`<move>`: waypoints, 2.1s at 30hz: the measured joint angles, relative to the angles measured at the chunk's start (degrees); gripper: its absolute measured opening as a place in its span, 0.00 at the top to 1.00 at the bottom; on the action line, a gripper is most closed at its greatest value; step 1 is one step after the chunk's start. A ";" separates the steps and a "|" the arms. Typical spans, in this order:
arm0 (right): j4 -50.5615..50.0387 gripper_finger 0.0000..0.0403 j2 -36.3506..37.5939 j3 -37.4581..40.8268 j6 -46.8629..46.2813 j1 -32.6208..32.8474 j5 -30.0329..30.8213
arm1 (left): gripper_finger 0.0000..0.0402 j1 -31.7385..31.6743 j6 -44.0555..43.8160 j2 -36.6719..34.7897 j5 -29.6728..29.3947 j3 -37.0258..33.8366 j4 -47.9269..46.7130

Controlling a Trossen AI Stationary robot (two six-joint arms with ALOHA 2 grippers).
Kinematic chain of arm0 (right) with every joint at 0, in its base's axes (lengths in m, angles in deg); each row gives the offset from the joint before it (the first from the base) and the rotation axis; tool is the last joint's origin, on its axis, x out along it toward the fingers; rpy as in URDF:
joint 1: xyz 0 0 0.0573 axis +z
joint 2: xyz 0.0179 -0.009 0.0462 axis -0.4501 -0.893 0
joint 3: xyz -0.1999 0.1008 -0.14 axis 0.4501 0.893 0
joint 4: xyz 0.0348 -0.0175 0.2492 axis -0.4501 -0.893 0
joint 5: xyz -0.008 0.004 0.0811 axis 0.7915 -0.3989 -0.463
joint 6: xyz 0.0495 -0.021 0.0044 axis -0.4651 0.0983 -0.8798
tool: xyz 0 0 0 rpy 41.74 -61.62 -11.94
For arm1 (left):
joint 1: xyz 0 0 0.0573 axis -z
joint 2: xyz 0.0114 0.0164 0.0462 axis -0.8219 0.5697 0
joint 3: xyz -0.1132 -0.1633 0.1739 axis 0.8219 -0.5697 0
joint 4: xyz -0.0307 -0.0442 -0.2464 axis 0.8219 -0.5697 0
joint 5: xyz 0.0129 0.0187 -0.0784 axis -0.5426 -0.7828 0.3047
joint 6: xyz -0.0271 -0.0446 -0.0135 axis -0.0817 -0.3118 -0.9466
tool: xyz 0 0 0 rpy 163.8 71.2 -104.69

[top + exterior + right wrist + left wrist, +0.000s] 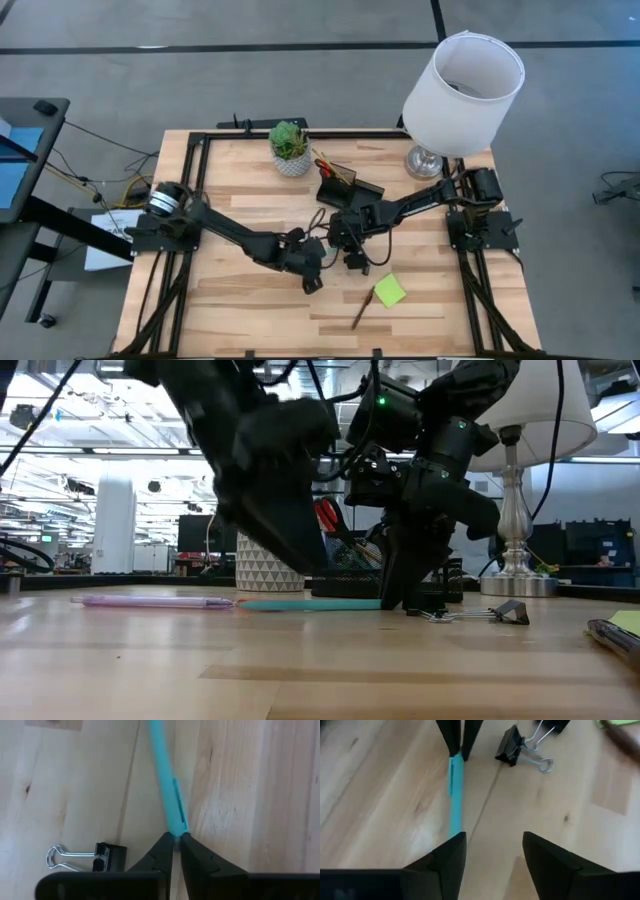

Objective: Pick and place office supplies into organizer
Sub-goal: Put the blue pen into the black desk organizer

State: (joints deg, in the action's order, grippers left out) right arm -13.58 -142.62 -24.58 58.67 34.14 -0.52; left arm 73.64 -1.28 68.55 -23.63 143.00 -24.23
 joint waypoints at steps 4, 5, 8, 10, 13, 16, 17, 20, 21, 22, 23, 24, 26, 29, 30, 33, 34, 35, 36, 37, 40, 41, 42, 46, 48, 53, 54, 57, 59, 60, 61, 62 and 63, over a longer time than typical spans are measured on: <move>0.40 0.96 -0.02 0.04 -1.36 -0.04 -0.15 | 0.51 -0.42 0.77 3.99 -0.40 0.00 4.45; 0.46 0.96 -0.02 0.04 -1.80 -0.04 -0.13 | 0.51 -0.40 1.03 4.67 -1.50 0.00 4.91; 0.48 0.96 -0.02 0.04 -2.53 -0.02 -0.13 | 0.52 -0.37 1.23 6.20 -4.19 0.04 5.75; 0.47 0.97 -0.02 0.04 -2.51 -0.01 -0.11 | 0.54 -0.37 1.41 6.32 -4.32 0.09 5.76; 0.51 0.97 -0.02 0.04 -2.45 -0.02 -0.10 | 0.57 -0.40 3.58 5.62 -3.48 0.04 4.94; 0.39 0.97 -0.02 0.04 -2.16 -0.02 -0.03 | 0.59 -0.44 5.85 3.49 -3.12 -0.02 3.39; 0.23 0.98 -0.02 0.03 -1.88 -0.02 0.08 | 0.60 -0.53 6.40 2.50 -3.13 -0.02 2.64; -0.28 0.99 -0.02 -0.05 -1.85 0.01 0.11 | 0.62 -1.14 6.96 -0.38 -3.19 -0.02 -1.57; -0.29 0.99 -0.02 -0.07 -1.88 0.01 0.11 | 0.62 -1.32 6.96 -1.13 -3.47 -0.02 -2.79; -0.20 0.99 -0.02 -0.07 -1.94 0.01 0.11 | 0.63 -1.42 6.96 -2.05 -3.70 -0.02 -3.98; -0.01 0.99 -0.02 -0.07 -2.18 0.01 0.11 | 0.63 -1.52 6.96 -2.94 -4.15 -0.02 -5.15; 0.12 0.99 0.12 -0.07 -2.24 0.01 0.11 | 0.63 -1.62 6.96 -3.68 -4.32 -0.02 -5.79; 0.53 1.00 0.37 0.13 -2.28 0.01 0.11 | 0.63 -1.78 6.97 -4.83 -4.40 0.00 -7.11; -0.59 1.00 1.21 -0.42 -2.31 0.03 0.27 | 0.63 -1.86 6.96 -5.93 -4.46 0.00 -9.83; -1.11 1.00 1.54 -0.72 -2.33 0.03 0.25 | 0.63 -1.97 6.96 -6.11 -4.21 0.02 -10.65; -1.82 1.00 2.19 -1.51 -2.38 0.09 0.07 | 0.63 -2.66 7.19 -6.30 -2.68 0.02 -13.73; -2.82 1.00 2.76 -1.49 -2.42 0.11 -0.44 | 0.63 -2.93 7.60 -6.29 -2.05 0.02 -14.10; -3.31 1.00 2.92 -1.68 -2.42 0.22 -0.82 | 0.63 -3.17 8.32 -6.29 -1.32 0.02 -14.23; -2.72 1.00 2.84 -2.13 -2.41 0.29 -0.82 | 0.63 -3.38 9.28 -6.29 -0.76 0.02 -13.95; -2.56 1.00 2.86 -2.38 -2.43 0.33 -0.77 | 0.63 -3.62 10.29 -6.29 -0.18 0.02 -13.57; -3.87 1.00 2.97 -2.80 -2.38 0.46 0.63 | 0.63 -4.26 12.64 -6.29 1.97 0.02 -11.12; -4.11 1.00 2.97 -2.84 -2.39 0.51 0.91 | 0.63 -4.50 13.14 -6.29 3.14 0.00 -10.14; -4.22 1.00 2.97 -2.89 -2.38 0.58 1.04 | 0.63 -4.73 13.23 -6.29 4.40 0.00 -9.05; -4.28 1.00 2.40 -2.96 -3.16 1.07 1.51 | 0.63 -5.08 13.23 -5.69 6.94 0.00 -3.92; -4.11 1.00 2.40 -2.96 -3.91 1.05 1.57 | 0.63 -5.14 13.32 -5.51 6.73 -0.04 -3.07; -4.35 1.00 2.38 -2.91 -4.69 1.59 1.91 | 0.57 -5.25 12.98 -2.32 6.42 0.03 0.01; -4.72 1.00 2.38 -2.91 -4.72 1.71 2.19 | 0.55 -5.24 12.80 -1.89 6.43 0.09 0.74; -4.66 1.00 2.38 -2.91 -5.24 2.19 3.13 | 0.49 -5.25 12.82 -0.49 6.77 0.00 1.46; -4.53 1.00 2.40 -2.93 -5.58 2.40 3.14 | 0.45 -5.25 13.36 0.19 6.05 0.00 2.23; -4.39 1.00 2.40 -2.93 -5.74 2.62 3.20 | 0.43 -5.25 14.05 0.22 5.87 0.00 2.36; -4.22 1.00 2.40 -2.93 -5.74 2.75 3.25 | 0.42 -5.27 14.72 0.35 5.67 0.00 2.58; -4.28 1.00 2.43 -2.93 -5.74 2.85 3.36 | 0.40 -5.27 15.40 0.70 5.30 0.00 3.47; -4.62 1.00 2.45 -2.93 -5.79 2.89 3.38 | 0.39 -5.27 15.76 0.95 5.27 0.00 3.94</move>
State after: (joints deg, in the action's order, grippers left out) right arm -18.20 -140.18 -27.51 52.88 37.03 2.86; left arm 68.37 14.48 69.51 -18.36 143.00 -20.29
